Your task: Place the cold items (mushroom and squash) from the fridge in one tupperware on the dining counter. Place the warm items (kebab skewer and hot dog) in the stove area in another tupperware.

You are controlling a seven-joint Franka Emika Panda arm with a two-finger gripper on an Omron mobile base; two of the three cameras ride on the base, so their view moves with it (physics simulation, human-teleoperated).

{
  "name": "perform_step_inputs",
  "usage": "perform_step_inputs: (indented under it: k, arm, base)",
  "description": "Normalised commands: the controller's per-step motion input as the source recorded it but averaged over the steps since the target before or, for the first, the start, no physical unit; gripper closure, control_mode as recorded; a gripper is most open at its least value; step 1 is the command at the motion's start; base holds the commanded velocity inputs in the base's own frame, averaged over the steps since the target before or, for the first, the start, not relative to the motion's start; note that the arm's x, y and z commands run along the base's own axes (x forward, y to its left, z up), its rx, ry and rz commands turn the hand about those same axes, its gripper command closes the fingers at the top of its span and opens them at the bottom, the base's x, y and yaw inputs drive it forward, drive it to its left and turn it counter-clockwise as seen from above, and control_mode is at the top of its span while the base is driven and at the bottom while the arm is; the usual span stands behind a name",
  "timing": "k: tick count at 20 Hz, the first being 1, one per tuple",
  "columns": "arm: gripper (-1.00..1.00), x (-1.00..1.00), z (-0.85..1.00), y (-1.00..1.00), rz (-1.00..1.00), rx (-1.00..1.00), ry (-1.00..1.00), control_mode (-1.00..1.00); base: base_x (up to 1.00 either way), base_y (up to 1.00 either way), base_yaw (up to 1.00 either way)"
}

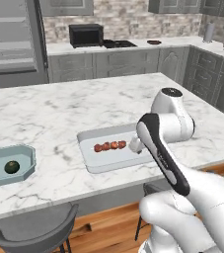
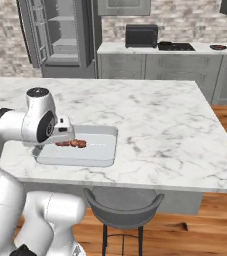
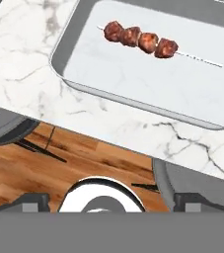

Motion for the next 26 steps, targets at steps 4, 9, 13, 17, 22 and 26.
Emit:
perform_step_inputs:
  k: [4,9,13,17,22,26]
  arm:
    - [-1.0,-0.96,0.5,-0.25,-0.39,0.04,-0.11,-1.0]
    - [-1.0,-0.92,0.58,-0.12,-0.36,0.0,-0.11,-1.0]
    - [-1.0,-0.84,0.53,-0.12,-0.19,0.0,-0.14,-1.0]
    - [-1.0,-0.64,0.22,-0.27,-0.06,0.07,-0.17,-1.0]
    - [-1.0,-0.05,0.0,-0.02,-0.03,0.01,0.01,-1.0]
    - [-1.0,-0.03,0.0,0.0,0.0,0.0,0.0,1.0]
  base:
    - [0.0,0.0,0.0]
    - [0.0,0.0,0.0]
    - [0.0,0.0,0.0]
    - [0.0,0.0,0.0]
    - [0.0,0.0,0.0]
    - [-0.41,-0.47,-0.09]
